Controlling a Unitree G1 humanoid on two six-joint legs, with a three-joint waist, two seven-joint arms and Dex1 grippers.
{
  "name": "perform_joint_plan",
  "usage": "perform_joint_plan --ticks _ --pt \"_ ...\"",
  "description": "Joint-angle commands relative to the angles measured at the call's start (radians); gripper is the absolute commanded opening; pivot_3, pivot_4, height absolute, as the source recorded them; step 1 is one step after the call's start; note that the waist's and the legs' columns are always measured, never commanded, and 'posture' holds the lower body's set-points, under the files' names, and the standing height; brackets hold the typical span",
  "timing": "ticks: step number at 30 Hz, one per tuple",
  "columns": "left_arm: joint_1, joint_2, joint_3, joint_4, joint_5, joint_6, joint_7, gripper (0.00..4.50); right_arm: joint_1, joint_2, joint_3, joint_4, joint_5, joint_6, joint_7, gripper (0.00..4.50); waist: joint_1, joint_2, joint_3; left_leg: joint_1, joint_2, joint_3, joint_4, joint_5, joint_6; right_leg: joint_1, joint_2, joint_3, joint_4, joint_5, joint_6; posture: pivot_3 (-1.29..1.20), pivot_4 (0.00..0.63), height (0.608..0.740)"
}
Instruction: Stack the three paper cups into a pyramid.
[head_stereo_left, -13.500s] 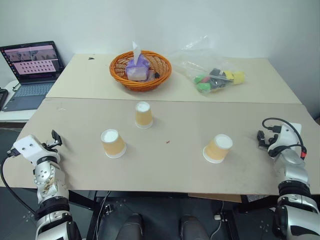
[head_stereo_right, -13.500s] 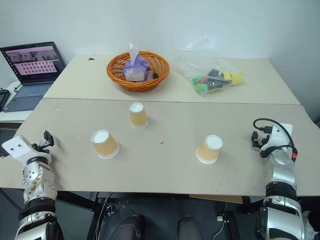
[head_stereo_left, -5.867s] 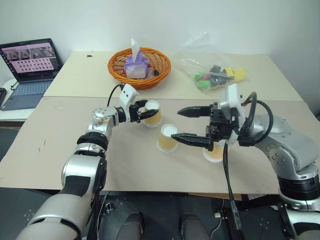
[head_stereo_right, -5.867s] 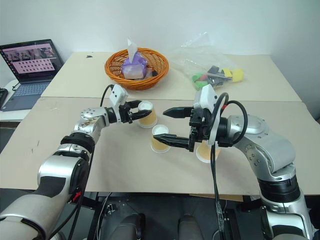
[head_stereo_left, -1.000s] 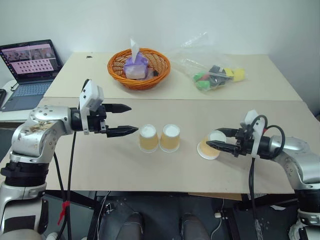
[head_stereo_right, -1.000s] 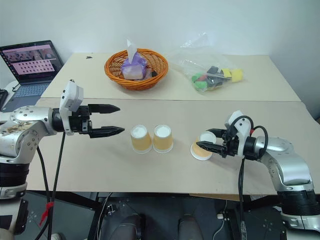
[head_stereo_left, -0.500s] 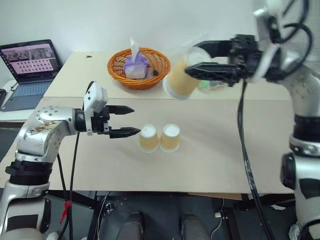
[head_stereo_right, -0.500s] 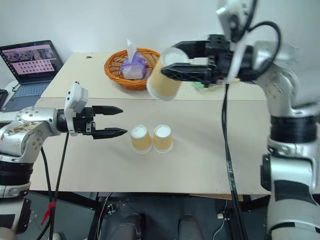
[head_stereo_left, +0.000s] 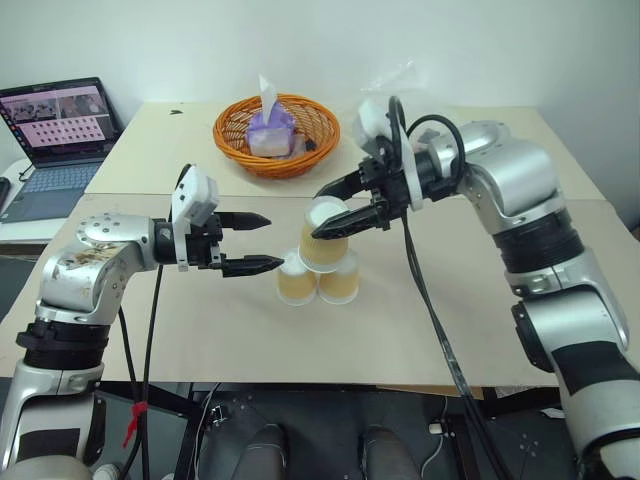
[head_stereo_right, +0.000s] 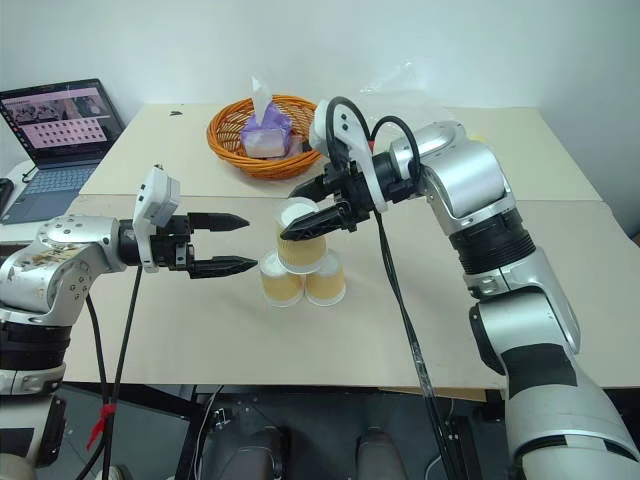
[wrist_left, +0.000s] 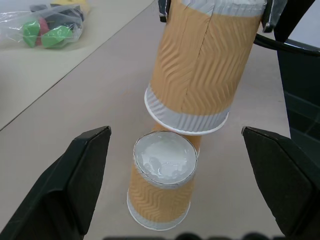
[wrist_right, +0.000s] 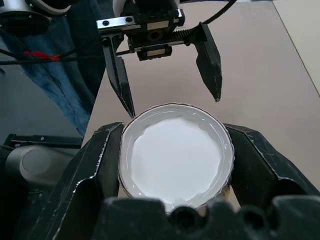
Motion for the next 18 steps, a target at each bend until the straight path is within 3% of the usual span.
perform_joint_plan --ticks 1,18 --pt "-0.001 0.018 0.026 -0.038 -0.010 -0.001 0.002 4.50 -0.022 0.009 -0.014 -0.015 -0.018 -0.029 0.015 2.84 -0.004 0.000 0.000 0.000 0.000 0.000 0.000 0.000 0.000 0.000 0.000 0.000 0.000 0.000 0.000 0.00 0.150 0.740" --pt "0.015 0.013 0.023 -0.048 -0.009 -0.003 0.011 4.50 -0.064 0.063 -0.029 0.099 -0.068 -0.080 0.049 2.84 -0.017 0.000 0.000 0.000 0.000 -0.001 -0.001 0.000 0.000 0.000 0.000 0.000 0.002 0.000 0.000 0.00 0.150 0.740"
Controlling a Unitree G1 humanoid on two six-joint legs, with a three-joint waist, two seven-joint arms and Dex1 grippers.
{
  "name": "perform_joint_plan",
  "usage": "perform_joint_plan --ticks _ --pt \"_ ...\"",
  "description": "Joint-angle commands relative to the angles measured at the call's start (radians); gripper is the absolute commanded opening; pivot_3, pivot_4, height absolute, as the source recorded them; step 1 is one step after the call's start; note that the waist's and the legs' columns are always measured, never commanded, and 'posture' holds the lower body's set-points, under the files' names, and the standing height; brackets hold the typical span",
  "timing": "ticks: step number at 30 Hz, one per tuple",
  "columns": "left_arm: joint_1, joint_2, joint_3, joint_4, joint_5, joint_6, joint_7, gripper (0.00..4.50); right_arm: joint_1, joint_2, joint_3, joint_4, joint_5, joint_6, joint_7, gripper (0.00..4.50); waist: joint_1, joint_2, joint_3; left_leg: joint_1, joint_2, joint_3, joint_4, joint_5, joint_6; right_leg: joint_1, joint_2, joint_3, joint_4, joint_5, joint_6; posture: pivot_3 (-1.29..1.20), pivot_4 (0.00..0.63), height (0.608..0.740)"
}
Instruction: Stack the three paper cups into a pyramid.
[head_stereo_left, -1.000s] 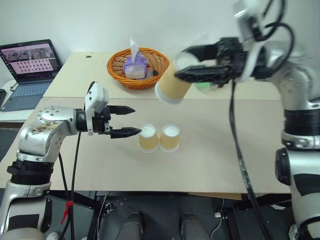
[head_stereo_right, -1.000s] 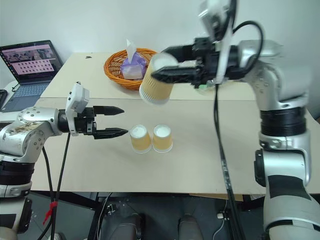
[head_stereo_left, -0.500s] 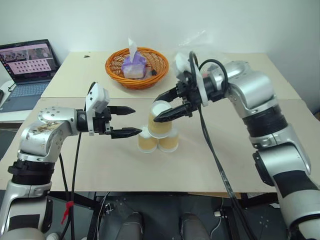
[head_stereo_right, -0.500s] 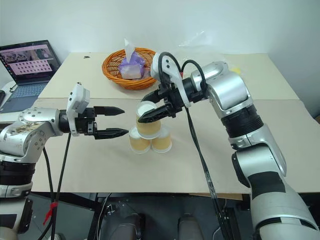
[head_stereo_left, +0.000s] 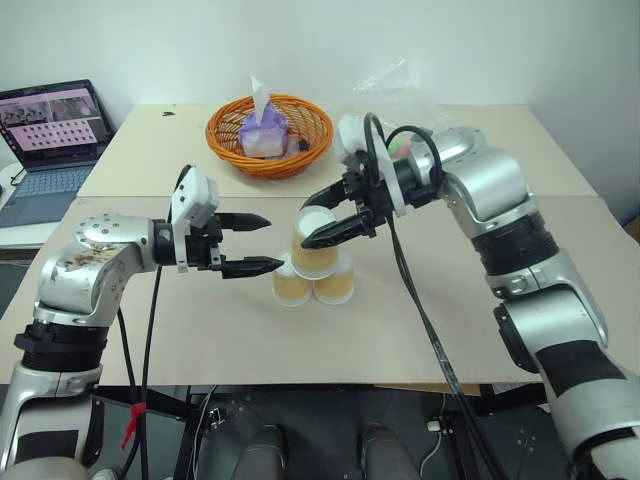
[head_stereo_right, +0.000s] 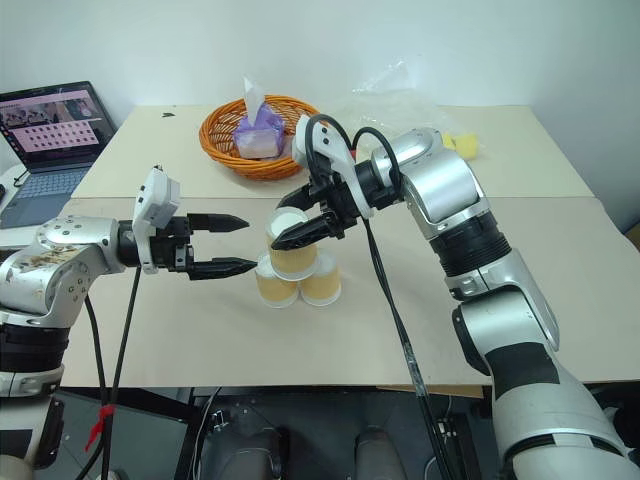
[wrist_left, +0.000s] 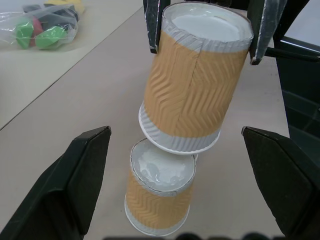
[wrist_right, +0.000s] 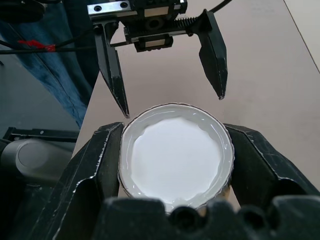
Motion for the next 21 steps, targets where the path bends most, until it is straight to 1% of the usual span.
perform_joint_plan --ticks 1,7,17,19,20,21 --pt "0.006 0.009 0.022 -0.034 -0.008 -0.007 0.005 4.50 -0.064 0.013 -0.034 0.029 -0.007 -0.033 0.027 2.84 -0.001 0.000 0.000 0.000 0.000 0.000 0.000 0.000 0.000 0.000 0.000 0.000 0.000 0.000 0.000 0.00 0.150 0.740" --pt "0.014 0.013 0.026 -0.041 -0.010 -0.004 0.009 4.50 -0.084 0.046 -0.022 0.123 -0.041 -0.073 0.054 2.84 -0.001 0.000 0.000 0.001 0.000 0.000 -0.001 0.000 0.000 0.000 0.000 0.000 0.000 0.000 0.000 0.00 0.150 0.740" --pt "0.027 0.026 0.035 -0.056 -0.014 0.002 0.018 4.50 -0.083 0.073 -0.032 0.167 -0.071 -0.106 0.074 2.84 -0.001 0.000 0.000 0.000 0.000 0.000 -0.001 0.001 -0.001 0.000 0.000 0.000 0.000 0.000 0.000 0.00 0.150 0.740" --pt "0.029 0.027 0.036 -0.056 -0.014 0.002 0.019 4.50 -0.086 0.076 -0.036 0.177 -0.074 -0.112 0.071 3.76 -0.001 0.000 0.000 0.000 0.000 0.000 -0.001 0.001 -0.001 0.000 0.000 0.000 0.000 0.000 0.000 0.00 0.150 0.740" --pt "0.029 0.028 0.037 -0.056 -0.012 0.001 0.019 4.50 -0.088 0.078 -0.037 0.181 -0.075 -0.114 0.069 3.88 -0.001 0.000 0.000 0.001 0.000 0.000 -0.001 0.001 -0.001 0.000 0.000 0.000 0.000 0.000 0.000 0.00 0.150 0.740" --pt "0.029 0.029 0.037 -0.055 -0.012 0.000 0.018 4.50 -0.090 0.081 -0.039 0.185 -0.077 -0.117 0.066 4.26 -0.001 0.000 0.000 0.001 0.000 0.000 -0.001 0.001 -0.001 0.000 0.000 0.000 0.000 0.000 0.000 0.00 0.150 0.740"
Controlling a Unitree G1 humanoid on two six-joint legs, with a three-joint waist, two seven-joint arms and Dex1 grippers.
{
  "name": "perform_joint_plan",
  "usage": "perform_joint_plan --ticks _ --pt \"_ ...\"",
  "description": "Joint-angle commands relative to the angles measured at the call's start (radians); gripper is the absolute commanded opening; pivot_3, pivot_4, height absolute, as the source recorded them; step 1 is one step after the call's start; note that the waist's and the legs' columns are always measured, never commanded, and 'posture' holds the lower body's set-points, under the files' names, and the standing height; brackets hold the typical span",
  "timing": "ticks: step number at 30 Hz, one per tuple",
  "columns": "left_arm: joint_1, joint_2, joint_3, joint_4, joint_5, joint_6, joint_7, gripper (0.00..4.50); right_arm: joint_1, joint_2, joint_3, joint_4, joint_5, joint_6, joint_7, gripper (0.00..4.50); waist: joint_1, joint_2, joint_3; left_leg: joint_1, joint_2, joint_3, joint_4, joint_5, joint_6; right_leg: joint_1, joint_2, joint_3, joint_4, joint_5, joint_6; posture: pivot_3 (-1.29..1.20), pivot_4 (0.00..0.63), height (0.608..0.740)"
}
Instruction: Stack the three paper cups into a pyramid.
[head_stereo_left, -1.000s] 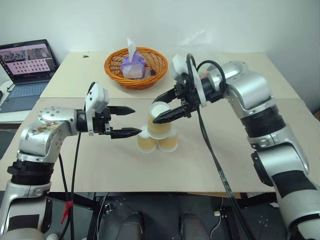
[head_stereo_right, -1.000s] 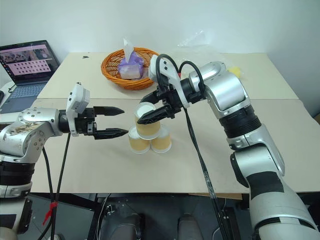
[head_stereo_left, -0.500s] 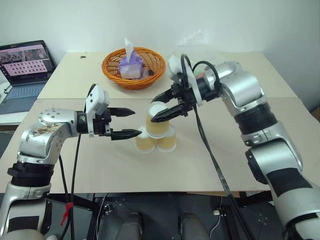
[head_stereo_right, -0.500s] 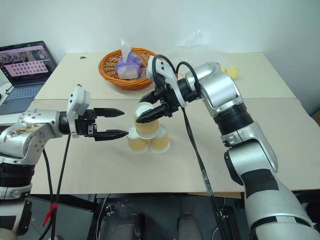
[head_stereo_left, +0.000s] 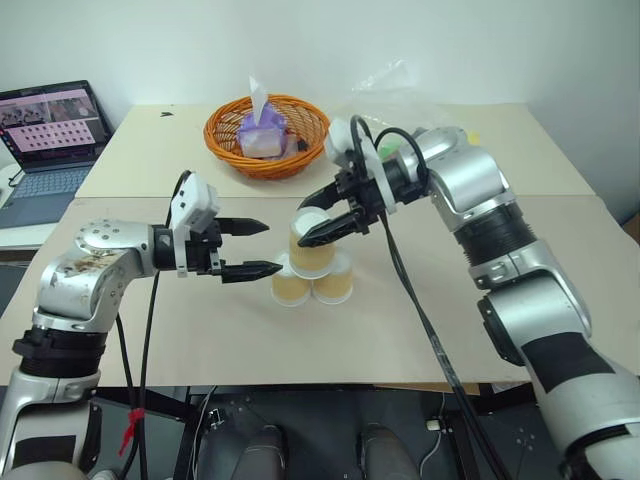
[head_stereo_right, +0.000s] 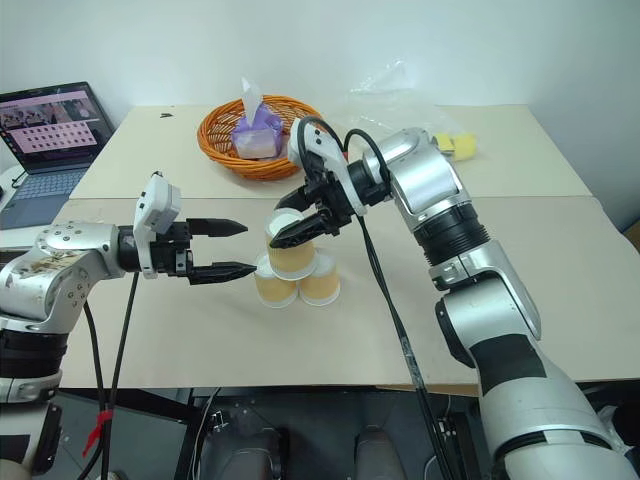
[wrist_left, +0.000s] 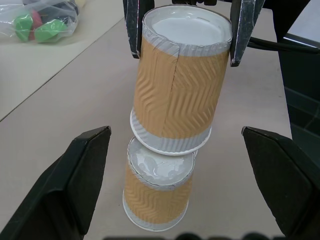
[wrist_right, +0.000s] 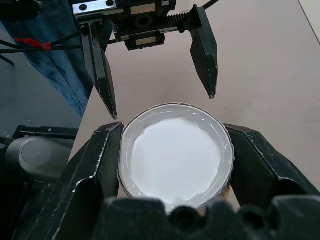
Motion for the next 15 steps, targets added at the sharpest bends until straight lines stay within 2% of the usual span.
perform_joint_plan --ticks 1,8,15 --pt "-0.001 0.021 0.034 -0.031 -0.012 -0.001 0.002 4.50 -0.036 0.008 -0.037 0.002 -0.006 -0.028 0.004 4.42 0.000 0.000 0.000 0.000 0.000 0.000 0.000 0.000 0.000 0.000 0.000 0.000 0.000 0.000 0.000 0.00 0.150 0.740" --pt "-0.003 0.018 0.031 -0.029 -0.011 -0.005 0.005 4.50 -0.055 0.007 -0.062 -0.015 0.003 -0.021 0.001 4.42 0.000 0.000 0.000 0.000 0.000 0.000 0.000 0.000 0.000 0.000 0.000 0.000 0.000 0.000 0.000 0.00 0.150 0.740" --pt "-0.008 0.010 0.022 -0.014 -0.004 -0.015 0.003 4.50 -0.060 -0.044 -0.091 -0.136 0.043 0.069 0.031 4.42 0.000 0.000 0.000 0.000 0.000 0.000 0.000 0.000 0.000 0.000 0.000 0.000 0.000 0.000 0.000 0.00 0.150 0.740"
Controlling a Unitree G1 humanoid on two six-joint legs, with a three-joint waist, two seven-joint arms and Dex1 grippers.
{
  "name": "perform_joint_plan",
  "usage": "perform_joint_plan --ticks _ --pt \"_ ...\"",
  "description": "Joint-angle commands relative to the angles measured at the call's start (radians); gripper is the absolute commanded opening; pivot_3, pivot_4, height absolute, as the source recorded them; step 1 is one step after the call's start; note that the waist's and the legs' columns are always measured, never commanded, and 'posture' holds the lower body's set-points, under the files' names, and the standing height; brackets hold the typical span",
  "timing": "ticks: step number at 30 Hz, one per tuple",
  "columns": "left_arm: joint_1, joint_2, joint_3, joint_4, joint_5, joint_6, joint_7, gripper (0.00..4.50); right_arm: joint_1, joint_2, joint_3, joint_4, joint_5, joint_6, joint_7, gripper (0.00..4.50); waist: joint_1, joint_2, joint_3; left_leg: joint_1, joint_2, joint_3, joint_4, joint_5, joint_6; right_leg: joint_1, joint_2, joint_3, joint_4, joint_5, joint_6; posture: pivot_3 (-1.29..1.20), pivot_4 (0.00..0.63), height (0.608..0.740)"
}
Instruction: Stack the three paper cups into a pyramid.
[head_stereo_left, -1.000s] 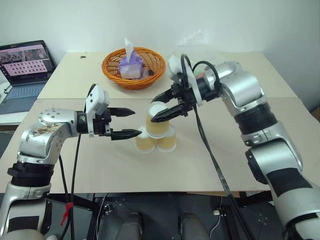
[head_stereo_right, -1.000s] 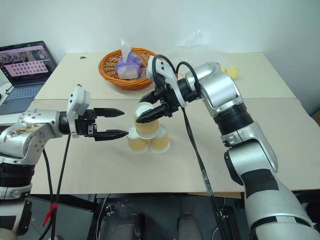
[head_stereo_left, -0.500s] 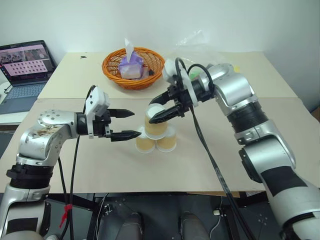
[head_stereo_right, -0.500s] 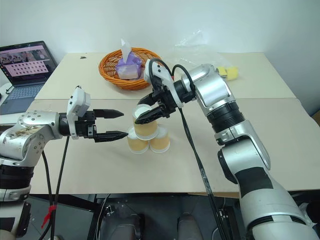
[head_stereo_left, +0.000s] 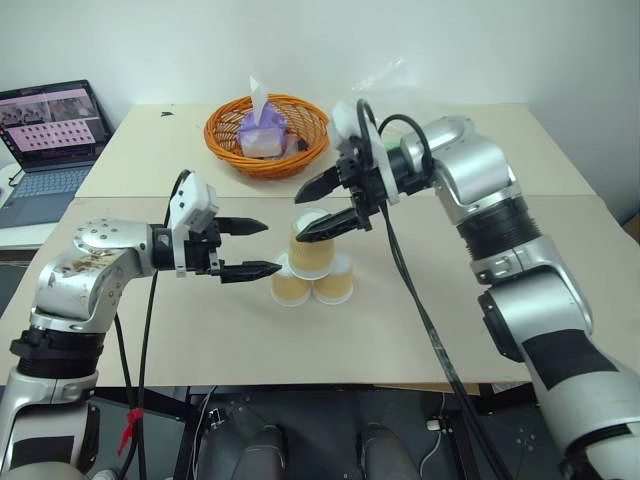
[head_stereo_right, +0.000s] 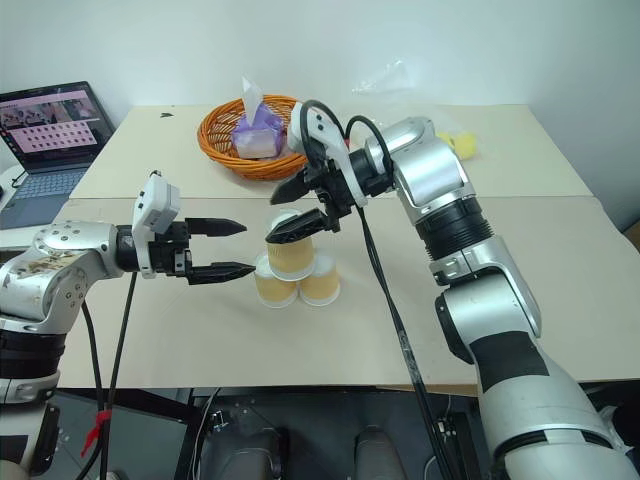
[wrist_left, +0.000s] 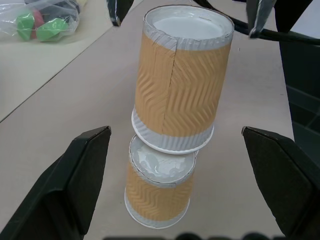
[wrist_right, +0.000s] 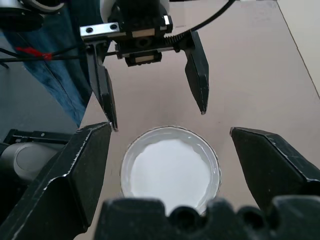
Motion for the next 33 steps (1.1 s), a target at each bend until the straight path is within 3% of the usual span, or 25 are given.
perform_joint_plan --ticks 1,5,9,13,16,18,22,24,33 --pt "-0.009 0.002 0.021 -0.012 -0.004 -0.014 0.002 4.50 -0.033 -0.031 -0.046 -0.090 0.035 0.048 0.018 4.42 0.000 0.000 0.000 0.000 0.000 0.000 0.000 0.000 0.000 0.000 0.000 0.000 0.000 0.000 0.000 0.00 0.150 0.740" --pt "-0.004 -0.007 0.031 -0.012 -0.004 -0.013 0.022 4.50 -0.032 -0.068 -0.112 -0.119 0.057 0.119 -0.031 4.42 0.000 0.000 0.000 0.000 0.000 0.000 0.000 0.000 0.000 0.000 0.000 0.000 0.000 0.000 0.000 0.00 0.150 0.740" --pt "0.073 -0.035 0.160 -0.043 -0.041 0.033 0.168 4.50 0.012 -0.163 -0.272 -0.104 0.047 0.168 -0.247 4.42 0.003 0.000 0.000 0.000 0.000 0.000 0.000 0.000 0.000 0.000 0.000 0.000 0.000 0.000 0.000 0.00 0.150 0.740" --pt "0.238 -0.110 0.385 -0.193 -0.132 0.115 0.377 4.50 0.211 -0.308 -0.508 -0.233 0.063 0.289 -0.471 4.42 0.018 -0.002 -0.001 -0.001 0.000 -0.001 -0.001 -0.001 0.001 0.001 -0.001 0.000 -0.003 0.000 0.000 0.00 0.150 0.740" --pt "0.344 -0.197 0.481 -0.232 -0.053 0.058 0.569 4.50 0.382 -0.334 -0.712 -0.276 0.024 0.350 -0.718 4.42 0.029 -0.002 0.000 -0.002 -0.001 0.002 -0.001 -0.001 0.001 0.000 -0.002 0.001 -0.005 0.000 0.000 0.00 0.150 0.740" --pt "0.377 -0.251 0.518 -0.192 0.009 -0.001 0.675 4.50 0.503 -0.321 -0.779 -0.272 -0.050 0.337 -0.910 4.42 0.034 -0.002 -0.001 0.001 -0.001 0.003 -0.002 -0.001 0.001 0.002 -0.002 0.003 -0.009 0.000 0.000 0.00 0.150 0.740" --pt "0.357 -0.342 0.543 -0.024 0.122 -0.180 0.840 4.50 0.649 -0.173 -0.791 -0.290 -0.089 0.144 -1.107 4.42 0.023 -0.003 -0.003 0.005 -0.001 0.007 -0.002 -0.001 0.001 0.003 -0.002 0.007 -0.006 0.001 -0.001 0.00 0.150 0.740" --pt "0.338 -0.378 0.547 0.092 0.179 -0.298 0.909 4.50 0.699 -0.098 -0.738 -0.239 -0.131 -0.004 -1.165 4.42 0.014 -0.003 -0.003 0.010 -0.001 0.015 -0.004 -0.001 0.001 0.003 -0.002 0.015 -0.004 0.001 -0.001 0.00 0.150 0.740" --pt "0.287 -0.454 0.541 0.388 0.262 -0.624 1.047 4.50 0.785 0.018 -0.699 -0.077 -0.130 -0.377 -1.246 4.42 0.028 -0.006 -0.004 0.008 -0.001 0.018 -0.002 -0.002 0.003 0.003 -0.003 0.016 -0.009 0.001 -0.001 0.00 0.150 0.740"
